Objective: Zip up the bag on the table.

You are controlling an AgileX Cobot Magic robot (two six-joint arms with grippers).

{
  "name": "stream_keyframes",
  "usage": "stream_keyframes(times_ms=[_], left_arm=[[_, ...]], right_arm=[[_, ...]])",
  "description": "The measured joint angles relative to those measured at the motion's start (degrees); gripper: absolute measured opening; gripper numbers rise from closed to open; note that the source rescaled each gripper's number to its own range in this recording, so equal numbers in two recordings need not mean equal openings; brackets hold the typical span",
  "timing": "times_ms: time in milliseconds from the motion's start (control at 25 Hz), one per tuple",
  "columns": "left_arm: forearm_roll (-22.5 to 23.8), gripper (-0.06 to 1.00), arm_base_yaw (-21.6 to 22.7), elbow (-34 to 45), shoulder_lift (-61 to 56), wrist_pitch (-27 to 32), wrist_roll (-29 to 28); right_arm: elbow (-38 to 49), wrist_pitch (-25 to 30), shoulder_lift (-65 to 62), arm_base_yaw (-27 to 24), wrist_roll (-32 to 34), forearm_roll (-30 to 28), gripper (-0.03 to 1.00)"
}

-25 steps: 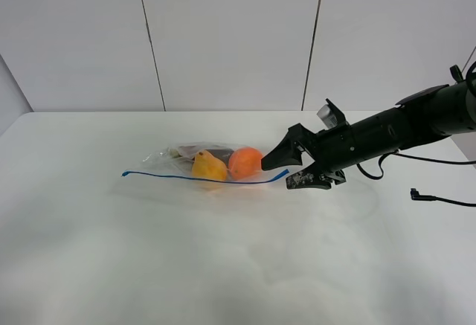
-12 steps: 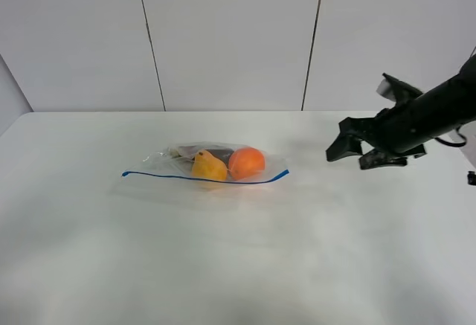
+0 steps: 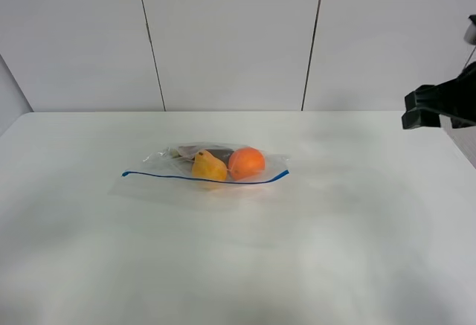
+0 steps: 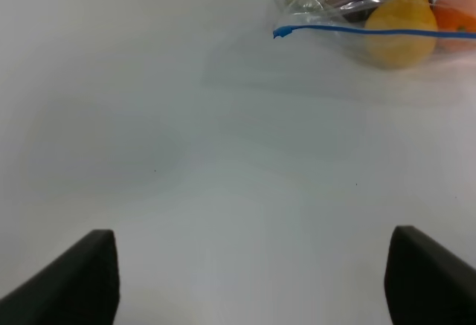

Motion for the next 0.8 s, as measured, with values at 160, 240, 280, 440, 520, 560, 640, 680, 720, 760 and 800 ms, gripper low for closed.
stream_keyframes(times_ms=[160,240,280,440,520,560,640,680,720,760,800], left_arm=[[0.0,0.89,0.0,0.0,0.0,0.0,0.0],[0.0,0.89,0.0,0.0,0.0,0.0,0.0],[0.0,0.89,0.0,0.0,0.0,0.0,0.0],[0.0,0.89,0.0,0.0,0.0,0.0,0.1],[0.0,0.89,0.0,0.0,0.0,0.0,0.1],[0.0,0.89,0.0,0.0,0.0,0.0,0.1],[0.0,0.89,0.0,0.0,0.0,0.0,0.1],[0.0,0.89,0.0,0.0,0.0,0.0,0.1],[0.0,0.89,0.0,0.0,0.0,0.0,0.1],[0.0,0.89,0.0,0.0,0.0,0.0,0.1],[0.0,0.89,0.0,0.0,0.0,0.0,0.1]], right_arm=[[0.1,1.2,-8.4,0.0,0.9,-0.3,0.94],[0.1,2.7,-12.5,0.0,0.9,-0.5,0.94],[0.1,3.3,-14.7,0.0,1.1,-0.5,0.94],[0.1,5.1,-22.9,0.0,1.6,-0.7,0.94],[0.1,6.0,-26.4,0.0,2.0,-0.9,0.94],[0.1,6.3,-28.3,0.0,2.2,-0.9,0.94],[0.1,7.2,-31.6,0.0,2.5,-1.0,0.94],[0.1,7.6,-33.0,0.0,2.7,-1.1,0.94],[0.2,7.9,-34.5,0.0,2.8,-1.1,0.94],[0.2,8.6,-36.0,0.0,3.0,-1.1,0.94],[0.2,9.5,-37.2,0.0,3.1,-1.1,0.94]])
